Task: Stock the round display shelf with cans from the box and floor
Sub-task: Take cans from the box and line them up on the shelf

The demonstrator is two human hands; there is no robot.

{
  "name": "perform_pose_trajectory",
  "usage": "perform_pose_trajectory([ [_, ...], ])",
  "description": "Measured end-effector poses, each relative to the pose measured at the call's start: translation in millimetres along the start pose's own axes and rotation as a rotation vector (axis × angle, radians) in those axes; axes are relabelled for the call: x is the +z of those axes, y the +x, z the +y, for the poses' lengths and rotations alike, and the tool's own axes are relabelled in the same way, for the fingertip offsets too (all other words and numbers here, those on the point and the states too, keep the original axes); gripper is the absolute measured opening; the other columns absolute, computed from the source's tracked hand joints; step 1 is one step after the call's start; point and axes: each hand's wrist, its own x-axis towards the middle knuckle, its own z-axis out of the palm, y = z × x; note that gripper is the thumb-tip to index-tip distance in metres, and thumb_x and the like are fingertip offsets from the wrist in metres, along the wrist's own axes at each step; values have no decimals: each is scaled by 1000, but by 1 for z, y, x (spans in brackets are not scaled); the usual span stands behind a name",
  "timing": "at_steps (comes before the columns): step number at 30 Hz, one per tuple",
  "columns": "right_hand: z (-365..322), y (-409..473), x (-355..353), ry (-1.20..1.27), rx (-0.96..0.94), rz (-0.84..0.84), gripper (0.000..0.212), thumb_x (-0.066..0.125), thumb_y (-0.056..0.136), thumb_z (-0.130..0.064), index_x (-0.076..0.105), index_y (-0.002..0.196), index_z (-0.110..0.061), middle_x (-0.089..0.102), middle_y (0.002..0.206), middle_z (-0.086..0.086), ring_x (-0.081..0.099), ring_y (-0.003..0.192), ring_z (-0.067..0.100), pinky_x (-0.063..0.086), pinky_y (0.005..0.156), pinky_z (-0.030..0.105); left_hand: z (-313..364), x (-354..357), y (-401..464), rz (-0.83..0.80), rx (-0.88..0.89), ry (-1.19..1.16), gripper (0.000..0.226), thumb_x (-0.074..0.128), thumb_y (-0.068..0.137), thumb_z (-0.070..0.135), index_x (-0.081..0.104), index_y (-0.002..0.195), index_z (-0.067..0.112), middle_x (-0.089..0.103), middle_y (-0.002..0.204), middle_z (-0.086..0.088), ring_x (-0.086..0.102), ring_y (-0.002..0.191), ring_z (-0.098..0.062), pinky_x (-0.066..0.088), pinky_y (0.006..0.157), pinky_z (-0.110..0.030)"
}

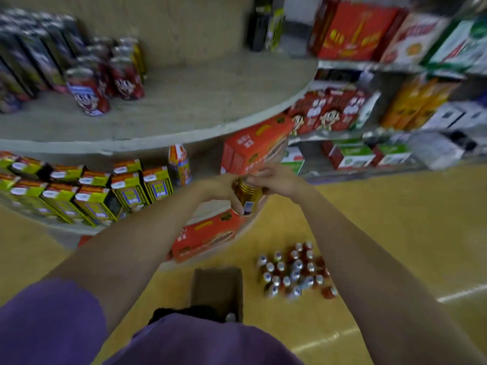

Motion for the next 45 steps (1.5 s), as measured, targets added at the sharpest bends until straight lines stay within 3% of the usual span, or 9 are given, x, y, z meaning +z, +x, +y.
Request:
perform_pose_trajectory([
  [3, -14, 2, -12, -66, -19, 75, 8, 51, 97, -8, 58, 93, -7, 57, 88, 12, 57, 81, 27, 47, 66, 33, 14, -29, -16, 68, 11, -41, 60, 91, 57, 0, 68, 110, 17, 74, 108, 0, 68, 99, -12, 55, 82, -22],
  [6, -37, 7, -14, -227, -108, 64, 20, 54, 91, -3, 58, 83, -21, 55, 74, -6, 54, 74, 16, 42, 67, 29, 25, -59, -33, 188, 54, -90, 57, 90, 58, 3, 68, 108, 19, 74, 104, 5, 68, 95, -9, 54, 79, -20],
  [12, -98, 27, 10, -205, -257, 16, 45, 83, 74, -20, 61, 112, -15, 69, 100, -2, 66, 93, 14, 51, 77, 22, 29, -128, -64, 356, 85, -241, 72, 91, 48, 4, 65, 114, 16, 74, 107, 1, 69, 103, -17, 55, 94, -37],
  [16, -141, 56, 38, -120, -333, 44, 62, 90, 64, -32, 61, 117, -21, 71, 105, -4, 66, 96, 14, 53, 85, 32, 24, -173, -88, 359, 166, -280, 83, 83, 60, -13, 51, 128, 24, 66, 116, 2, 64, 99, -7, 56, 87, -34],
  [20, -180, 78, 70, -107, -347, 38, 54, 86, 71, -17, 58, 117, -17, 68, 101, -6, 64, 95, 14, 50, 85, 31, 5, -227, -110, 279, 120, -265, 72, 87, 68, 6, 52, 128, 25, 64, 123, -2, 63, 113, -19, 54, 96, -43],
  [27, -237, 114, 114, -138, -368, -4, 36, 84, 72, -10, 57, 92, -21, 64, 88, -1, 62, 85, 16, 51, 83, 33, -18, -293, -126, 505, -3, 49, 66, 93, 54, 41, 50, 97, 16, 64, 100, -5, 66, 89, -21, 59, 61, -41],
  [32, -276, 123, 146, 74, -417, -60, 60, 86, 73, -14, 52, 123, -22, 64, 102, -13, 63, 85, -6, 46, 67, 8, -43, -322, -124, 650, 47, 56, 95, 87, 43, 67, 51, 117, 20, 63, 108, 4, 65, 97, -18, 58, 51, -38],
  [39, -294, 137, 152, 99, -383, -46, 66, 86, 66, 1, 52, 120, -17, 62, 104, -13, 61, 93, -2, 50, 72, 7, -44, -349, -133, 420, 66, 159, 62, 73, 65, 74, 61, 102, 25, 60, 108, 4, 65, 92, -16, 61, 69, -36],
  [45, -290, 141, 151, -11, -269, -4, 76, 91, 64, -14, 53, 130, -19, 62, 112, -7, 57, 109, 11, 45, 90, 23, -42, -359, -128, 426, 77, 296, 56, 80, 68, 59, 58, 78, 9, 46, 71, 6, 48, 67, -8, 31, 57, -27],
])
